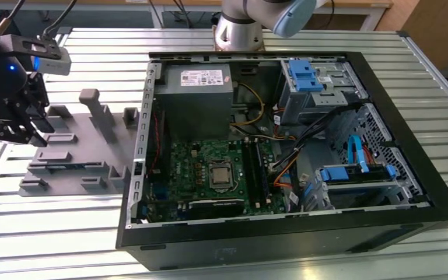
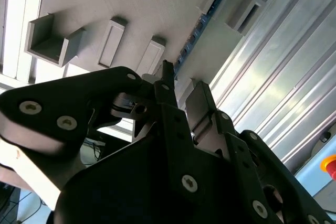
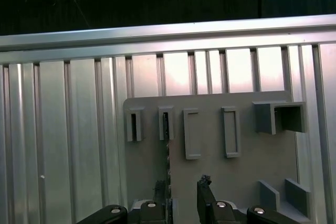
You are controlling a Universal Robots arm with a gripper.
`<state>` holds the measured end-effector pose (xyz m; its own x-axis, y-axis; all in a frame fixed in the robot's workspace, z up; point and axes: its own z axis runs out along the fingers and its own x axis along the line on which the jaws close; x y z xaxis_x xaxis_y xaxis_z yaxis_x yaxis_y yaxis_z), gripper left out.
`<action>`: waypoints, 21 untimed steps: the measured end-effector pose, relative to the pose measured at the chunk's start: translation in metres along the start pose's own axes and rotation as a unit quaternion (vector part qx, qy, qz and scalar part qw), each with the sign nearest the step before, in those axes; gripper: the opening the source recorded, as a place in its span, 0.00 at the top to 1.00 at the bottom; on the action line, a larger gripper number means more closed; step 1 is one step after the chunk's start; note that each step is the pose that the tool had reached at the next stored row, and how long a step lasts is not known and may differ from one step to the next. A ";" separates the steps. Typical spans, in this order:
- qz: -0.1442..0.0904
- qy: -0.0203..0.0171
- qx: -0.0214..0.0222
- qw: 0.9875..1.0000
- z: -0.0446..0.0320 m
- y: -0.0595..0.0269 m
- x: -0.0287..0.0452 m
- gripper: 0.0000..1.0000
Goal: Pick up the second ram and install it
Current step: 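Pick up the second ram and move it above second insertion slot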
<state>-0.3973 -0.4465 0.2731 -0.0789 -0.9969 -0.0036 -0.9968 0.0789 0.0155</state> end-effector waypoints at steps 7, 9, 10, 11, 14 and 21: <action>0.000 0.000 0.000 1.000 0.0018 0.0000 0.0000 0.63; -0.002 0.000 0.000 1.000 0.0032 0.0000 0.0002 0.63; -0.003 0.000 0.000 1.000 0.0042 -0.0001 0.0002 0.63; -0.003 0.000 0.000 1.000 0.0052 -0.0001 0.0003 0.63; -0.004 0.000 0.000 1.000 0.0088 -0.0002 0.0003 0.63; -0.009 0.000 0.000 1.000 0.0145 -0.0004 0.0020 0.63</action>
<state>-0.3973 -0.4485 0.2587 -0.0615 -0.9981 -0.0037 -0.9980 0.0614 0.0153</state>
